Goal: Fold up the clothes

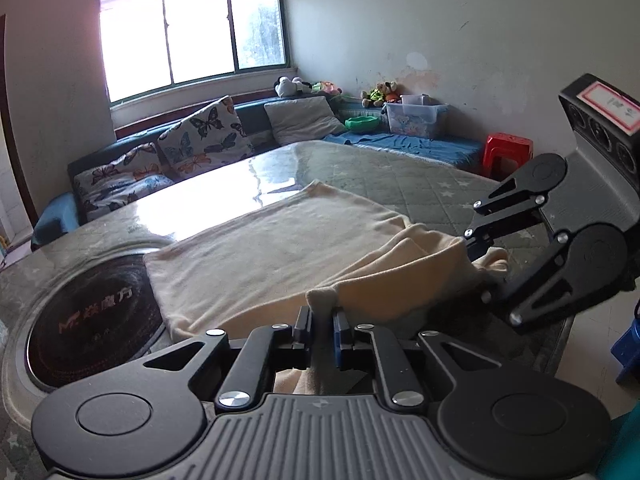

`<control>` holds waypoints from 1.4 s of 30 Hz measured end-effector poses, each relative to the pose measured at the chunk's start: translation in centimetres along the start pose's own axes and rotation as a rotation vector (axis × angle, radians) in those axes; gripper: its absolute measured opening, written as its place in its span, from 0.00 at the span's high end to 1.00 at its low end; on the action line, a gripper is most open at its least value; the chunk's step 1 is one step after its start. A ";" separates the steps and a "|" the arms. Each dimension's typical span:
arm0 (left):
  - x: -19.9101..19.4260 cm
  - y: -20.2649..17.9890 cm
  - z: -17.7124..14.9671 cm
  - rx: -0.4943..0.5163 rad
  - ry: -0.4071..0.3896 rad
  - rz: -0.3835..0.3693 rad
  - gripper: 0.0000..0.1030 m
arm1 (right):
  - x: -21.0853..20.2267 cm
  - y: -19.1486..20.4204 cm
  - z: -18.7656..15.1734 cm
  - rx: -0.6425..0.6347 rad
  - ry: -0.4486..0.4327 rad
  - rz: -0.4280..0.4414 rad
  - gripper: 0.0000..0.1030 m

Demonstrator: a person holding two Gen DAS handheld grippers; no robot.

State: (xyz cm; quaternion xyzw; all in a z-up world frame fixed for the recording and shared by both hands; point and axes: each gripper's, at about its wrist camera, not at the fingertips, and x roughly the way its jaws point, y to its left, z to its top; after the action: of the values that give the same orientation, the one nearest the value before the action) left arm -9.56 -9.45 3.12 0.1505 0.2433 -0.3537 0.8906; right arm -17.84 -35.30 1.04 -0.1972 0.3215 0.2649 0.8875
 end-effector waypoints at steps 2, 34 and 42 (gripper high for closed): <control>-0.4 -0.1 -0.5 0.006 0.009 0.004 0.81 | 0.2 -0.6 0.3 0.034 0.003 0.018 0.78; -9.8 -1.9 -2.5 0.133 -0.068 0.081 0.89 | -7.4 -0.3 1.7 0.143 -0.123 0.039 0.90; -14.1 -3.4 -3.6 0.067 -0.059 0.044 0.89 | -12.0 3.2 1.5 0.080 -0.106 0.120 0.90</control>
State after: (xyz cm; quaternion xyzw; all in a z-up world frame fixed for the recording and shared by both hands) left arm -22.06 -2.41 7.39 0.1752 0.2017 -0.3463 0.8993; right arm -26.85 -36.14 9.63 -0.1277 0.2956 0.3144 0.8930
